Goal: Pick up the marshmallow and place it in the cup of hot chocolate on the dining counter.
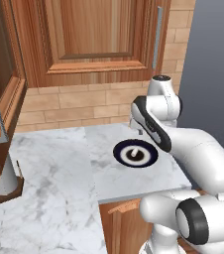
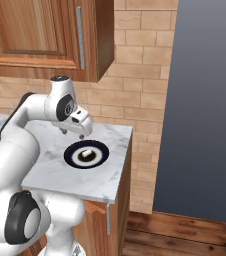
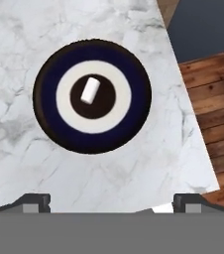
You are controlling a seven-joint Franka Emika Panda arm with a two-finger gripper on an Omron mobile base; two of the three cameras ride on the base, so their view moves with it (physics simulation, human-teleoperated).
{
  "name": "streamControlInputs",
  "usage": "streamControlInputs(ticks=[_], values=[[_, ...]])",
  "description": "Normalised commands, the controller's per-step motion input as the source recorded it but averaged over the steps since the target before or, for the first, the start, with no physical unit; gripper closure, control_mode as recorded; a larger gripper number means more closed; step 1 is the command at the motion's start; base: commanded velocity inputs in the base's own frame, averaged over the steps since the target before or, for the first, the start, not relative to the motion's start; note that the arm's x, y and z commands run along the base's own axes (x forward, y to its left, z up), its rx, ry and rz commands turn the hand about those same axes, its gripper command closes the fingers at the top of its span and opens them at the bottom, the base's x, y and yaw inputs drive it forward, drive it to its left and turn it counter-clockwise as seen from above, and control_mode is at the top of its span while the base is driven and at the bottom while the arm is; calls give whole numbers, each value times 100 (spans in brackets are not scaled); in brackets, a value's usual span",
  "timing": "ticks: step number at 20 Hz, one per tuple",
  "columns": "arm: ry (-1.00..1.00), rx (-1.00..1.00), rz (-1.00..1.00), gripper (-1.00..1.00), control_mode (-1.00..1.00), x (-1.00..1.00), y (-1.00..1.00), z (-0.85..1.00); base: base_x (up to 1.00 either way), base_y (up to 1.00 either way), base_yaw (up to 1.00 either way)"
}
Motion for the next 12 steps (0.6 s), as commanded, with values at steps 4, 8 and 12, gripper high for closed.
streamControlInputs(ticks=[4,8,12], values=[[0,0,-13,-100,-100,25,0,-38,0,0,0],[0,0,-14,-100,-100,34,6,-37,0,0,0],[1,0,-11,-100,-100,30,3,-33,0,0,0]])
